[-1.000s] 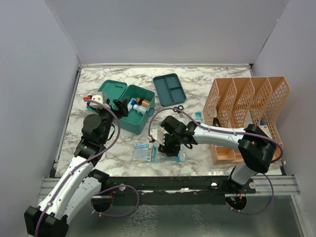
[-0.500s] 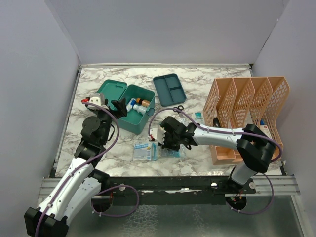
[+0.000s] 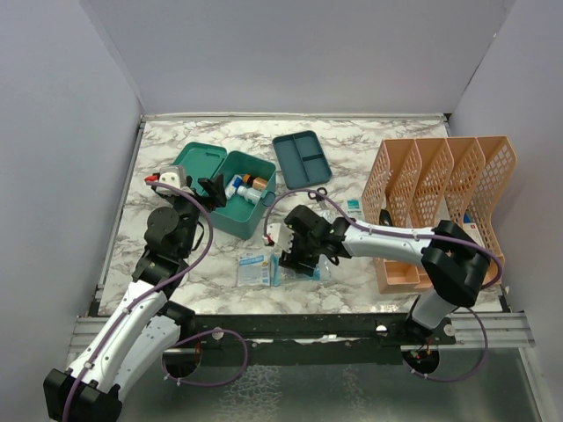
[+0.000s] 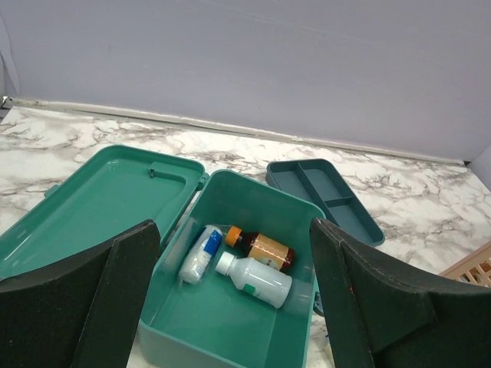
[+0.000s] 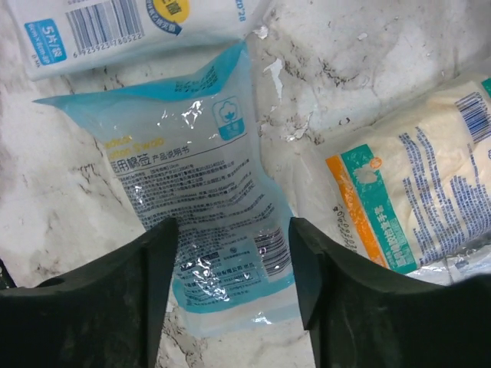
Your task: Organize the medicine kit
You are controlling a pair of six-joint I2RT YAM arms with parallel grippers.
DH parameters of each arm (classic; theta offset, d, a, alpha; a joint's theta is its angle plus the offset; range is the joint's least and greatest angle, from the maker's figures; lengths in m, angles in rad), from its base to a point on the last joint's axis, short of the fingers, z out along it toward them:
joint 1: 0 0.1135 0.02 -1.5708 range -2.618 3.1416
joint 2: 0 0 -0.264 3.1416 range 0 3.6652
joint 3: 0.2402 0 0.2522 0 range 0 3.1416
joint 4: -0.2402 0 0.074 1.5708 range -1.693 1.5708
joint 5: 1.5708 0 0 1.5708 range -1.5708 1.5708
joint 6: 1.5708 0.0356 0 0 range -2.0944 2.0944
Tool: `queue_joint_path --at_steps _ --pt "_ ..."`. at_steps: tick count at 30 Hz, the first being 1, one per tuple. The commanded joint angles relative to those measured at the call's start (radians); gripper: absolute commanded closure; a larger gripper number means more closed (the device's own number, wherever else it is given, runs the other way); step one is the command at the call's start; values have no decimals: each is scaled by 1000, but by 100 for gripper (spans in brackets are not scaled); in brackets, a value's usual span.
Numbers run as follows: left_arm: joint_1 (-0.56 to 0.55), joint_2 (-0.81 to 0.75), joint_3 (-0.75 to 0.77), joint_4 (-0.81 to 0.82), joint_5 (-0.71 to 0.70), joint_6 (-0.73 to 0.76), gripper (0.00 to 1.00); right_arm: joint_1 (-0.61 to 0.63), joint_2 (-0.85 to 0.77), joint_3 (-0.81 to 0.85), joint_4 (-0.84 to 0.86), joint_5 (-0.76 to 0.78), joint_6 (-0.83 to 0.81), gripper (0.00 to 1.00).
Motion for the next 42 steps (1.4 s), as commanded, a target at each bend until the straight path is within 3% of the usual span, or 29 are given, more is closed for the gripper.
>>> queue_joint_path --at_steps 1,5,7,14,15,33,37,42 --pt "-4 6 12 14 -19 8 18 -1 44 47 18 38 18 37" --pt "-4 14 17 7 -17 6 18 -1 55 48 19 14 6 38" --pt "-4 16 18 5 -16 5 18 -2 60 49 4 -13 -2 45" --pt "-4 17 22 1 -16 3 18 -4 69 60 -30 -36 26 96" --pt "-4 16 21 -1 -18 3 18 -4 60 62 -29 -34 35 98" --pt "-4 14 69 -78 -150 -28 18 -24 -179 228 -45 3 227 99" --pt "-4 23 141 -121 -179 -36 18 -27 -149 348 9 58 299 99" --pt "-4 30 254 -138 -226 -5 18 -41 12 597 -2 80 438 99"
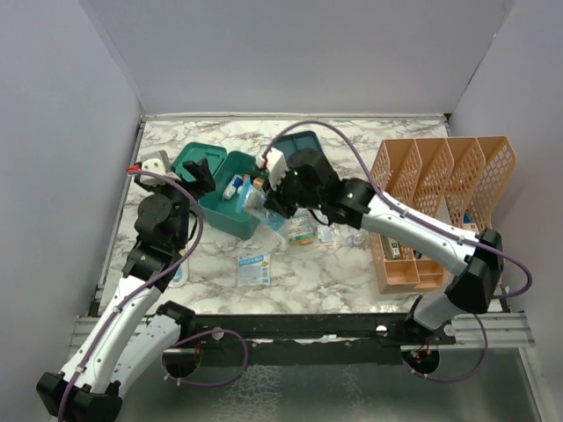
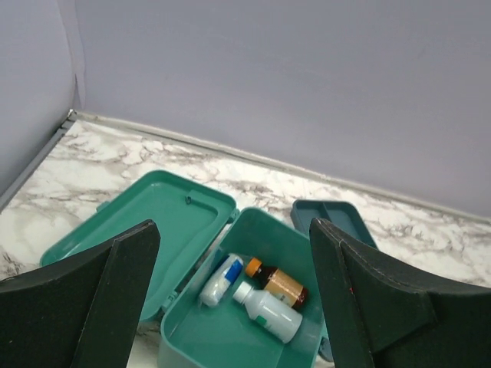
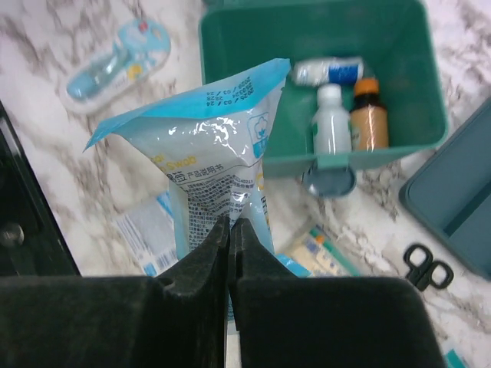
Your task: Organize the medicine kit
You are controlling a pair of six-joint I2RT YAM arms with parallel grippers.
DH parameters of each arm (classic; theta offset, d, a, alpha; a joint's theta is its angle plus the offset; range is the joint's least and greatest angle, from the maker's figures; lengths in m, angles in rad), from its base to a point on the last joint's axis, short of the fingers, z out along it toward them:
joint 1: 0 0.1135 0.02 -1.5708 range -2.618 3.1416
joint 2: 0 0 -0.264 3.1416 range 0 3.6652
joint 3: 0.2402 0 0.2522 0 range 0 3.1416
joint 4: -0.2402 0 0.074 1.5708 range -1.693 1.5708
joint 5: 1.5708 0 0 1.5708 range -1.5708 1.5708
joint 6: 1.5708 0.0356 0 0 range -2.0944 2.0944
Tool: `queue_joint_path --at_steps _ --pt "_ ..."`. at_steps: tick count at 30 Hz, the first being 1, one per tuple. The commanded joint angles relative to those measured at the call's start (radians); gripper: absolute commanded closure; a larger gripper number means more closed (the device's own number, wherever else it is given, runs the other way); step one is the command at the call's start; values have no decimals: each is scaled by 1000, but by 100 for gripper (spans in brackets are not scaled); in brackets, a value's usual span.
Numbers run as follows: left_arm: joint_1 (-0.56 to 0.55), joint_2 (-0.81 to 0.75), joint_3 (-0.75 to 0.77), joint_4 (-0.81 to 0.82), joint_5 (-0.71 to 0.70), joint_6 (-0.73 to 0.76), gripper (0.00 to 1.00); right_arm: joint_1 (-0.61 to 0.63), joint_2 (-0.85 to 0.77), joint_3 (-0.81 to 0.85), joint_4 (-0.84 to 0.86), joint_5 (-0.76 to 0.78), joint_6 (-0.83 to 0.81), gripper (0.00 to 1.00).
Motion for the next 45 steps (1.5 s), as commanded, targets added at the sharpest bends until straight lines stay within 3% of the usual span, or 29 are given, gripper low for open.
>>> queue_joint_path --at_steps 1,8,14,28,45 --pt "-4 -2 122 -10 -69 25 18 -17 155 224 43 27 153 99" --pt "-4 14 251 -72 -129 62 18 -17 432 549 53 32 250 99" --pt "-4 3 285 -100 -170 85 17 -17 611 675 12 66 266 99" --pt "-4 11 280 -108 -104 116 18 -18 763 853 -294 -18 137 99" --pt "-4 22 297 -133 -89 139 17 -16 892 919 -326 -113 84 99"
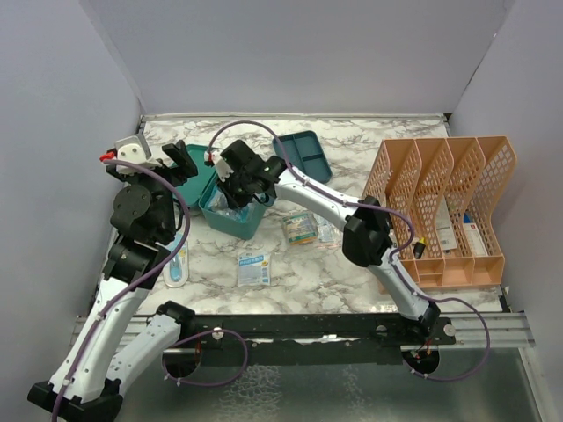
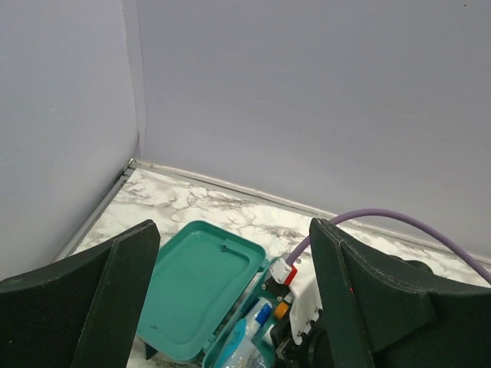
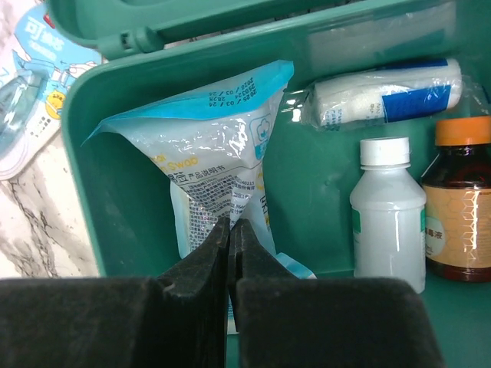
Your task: Organize the medicine kit
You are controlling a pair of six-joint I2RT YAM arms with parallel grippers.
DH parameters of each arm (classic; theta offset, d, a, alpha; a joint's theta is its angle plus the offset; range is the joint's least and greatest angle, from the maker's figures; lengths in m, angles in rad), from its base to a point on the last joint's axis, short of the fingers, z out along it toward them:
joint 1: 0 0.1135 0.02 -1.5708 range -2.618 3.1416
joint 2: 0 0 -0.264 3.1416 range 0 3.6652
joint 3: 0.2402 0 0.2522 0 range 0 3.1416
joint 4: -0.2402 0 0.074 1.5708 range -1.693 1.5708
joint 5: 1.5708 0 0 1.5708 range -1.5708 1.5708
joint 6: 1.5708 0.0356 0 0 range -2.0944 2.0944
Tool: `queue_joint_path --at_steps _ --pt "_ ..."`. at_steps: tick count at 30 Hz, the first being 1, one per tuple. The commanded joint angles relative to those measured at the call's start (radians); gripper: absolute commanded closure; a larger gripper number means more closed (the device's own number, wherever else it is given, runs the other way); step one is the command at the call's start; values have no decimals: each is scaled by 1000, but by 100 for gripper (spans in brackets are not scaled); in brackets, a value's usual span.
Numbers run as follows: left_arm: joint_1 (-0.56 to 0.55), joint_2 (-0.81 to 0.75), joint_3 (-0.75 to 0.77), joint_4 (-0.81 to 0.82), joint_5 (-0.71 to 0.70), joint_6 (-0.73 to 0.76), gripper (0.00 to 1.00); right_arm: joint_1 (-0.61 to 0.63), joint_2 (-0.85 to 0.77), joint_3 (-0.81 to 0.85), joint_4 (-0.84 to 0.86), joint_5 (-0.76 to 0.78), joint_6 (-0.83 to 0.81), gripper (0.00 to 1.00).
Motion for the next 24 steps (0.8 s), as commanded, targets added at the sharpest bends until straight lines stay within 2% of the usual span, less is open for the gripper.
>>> queue_joint_path --at_steps 1,6,9,12,14,16,24 --pt "-4 4 31 1 41 11 18 3 42 24 -20 -38 -18 99" --pt "-4 9 38 -23 68 14 18 3 81 31 3 17 -14 99" --pt "-4 9 39 -28 69 15 18 3 103 42 10 28 -20 95" --pt "-4 11 44 -30 69 20 18 3 114 43 18 26 -20 85" --pt "-4 15 47 -34 73 22 18 3 114 58 14 24 -2 70" --pt "-4 23 52 -39 79 22 18 3 94 62 27 21 16 60" --pt "-4 55 48 -62 139 -3 18 -7 -35 31 105 54 85 53"
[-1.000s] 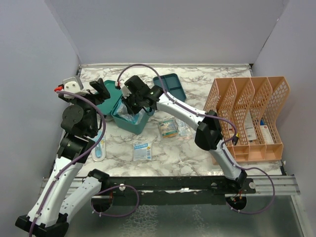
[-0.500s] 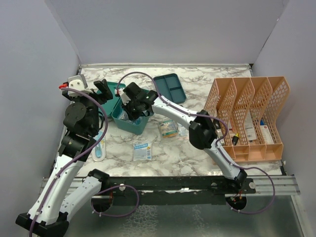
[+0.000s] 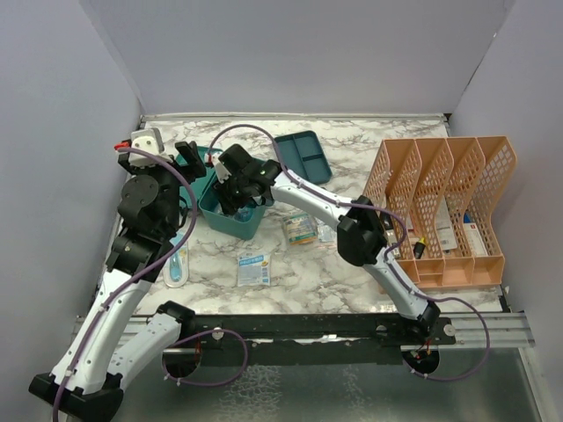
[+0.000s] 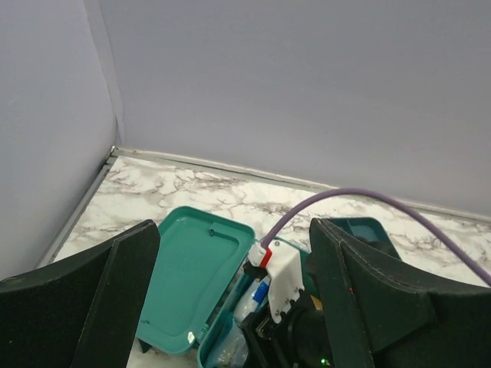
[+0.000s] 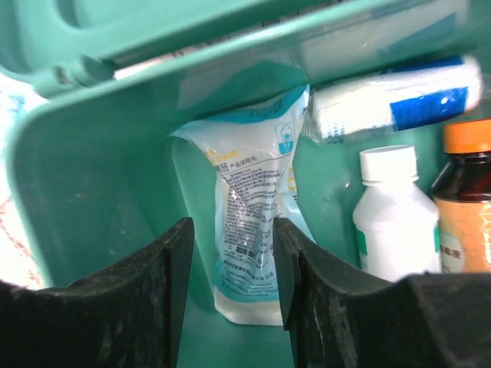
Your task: Organize the medicine kit
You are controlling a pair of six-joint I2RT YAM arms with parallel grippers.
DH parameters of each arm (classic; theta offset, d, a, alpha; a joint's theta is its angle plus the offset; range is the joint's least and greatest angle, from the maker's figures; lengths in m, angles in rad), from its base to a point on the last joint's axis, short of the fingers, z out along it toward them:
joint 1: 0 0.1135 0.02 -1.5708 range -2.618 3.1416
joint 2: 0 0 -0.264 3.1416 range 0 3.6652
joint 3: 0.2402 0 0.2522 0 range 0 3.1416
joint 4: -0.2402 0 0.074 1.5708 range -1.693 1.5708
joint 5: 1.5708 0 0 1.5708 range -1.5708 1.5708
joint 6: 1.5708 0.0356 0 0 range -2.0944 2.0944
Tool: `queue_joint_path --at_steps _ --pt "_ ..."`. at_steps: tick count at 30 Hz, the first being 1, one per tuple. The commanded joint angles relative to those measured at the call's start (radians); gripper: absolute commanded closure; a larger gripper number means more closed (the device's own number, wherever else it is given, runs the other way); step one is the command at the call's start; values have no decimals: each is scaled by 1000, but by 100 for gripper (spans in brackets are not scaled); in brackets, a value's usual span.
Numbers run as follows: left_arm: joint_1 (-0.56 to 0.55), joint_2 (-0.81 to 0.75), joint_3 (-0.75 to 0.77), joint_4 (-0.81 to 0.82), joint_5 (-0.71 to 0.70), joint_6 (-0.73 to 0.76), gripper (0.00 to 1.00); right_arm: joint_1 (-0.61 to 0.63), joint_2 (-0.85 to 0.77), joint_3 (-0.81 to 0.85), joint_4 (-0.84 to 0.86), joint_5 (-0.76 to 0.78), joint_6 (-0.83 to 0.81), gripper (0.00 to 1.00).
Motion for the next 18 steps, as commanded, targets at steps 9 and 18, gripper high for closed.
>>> queue_joint_path --at_steps 9,18 --pt "-4 36 -59 -47 119 -119 18 -52 -353 -266 260 97 167 52" --pt "-4 136 -169 -122 240 -355 20 -140 -570 -627 420 201 291 52"
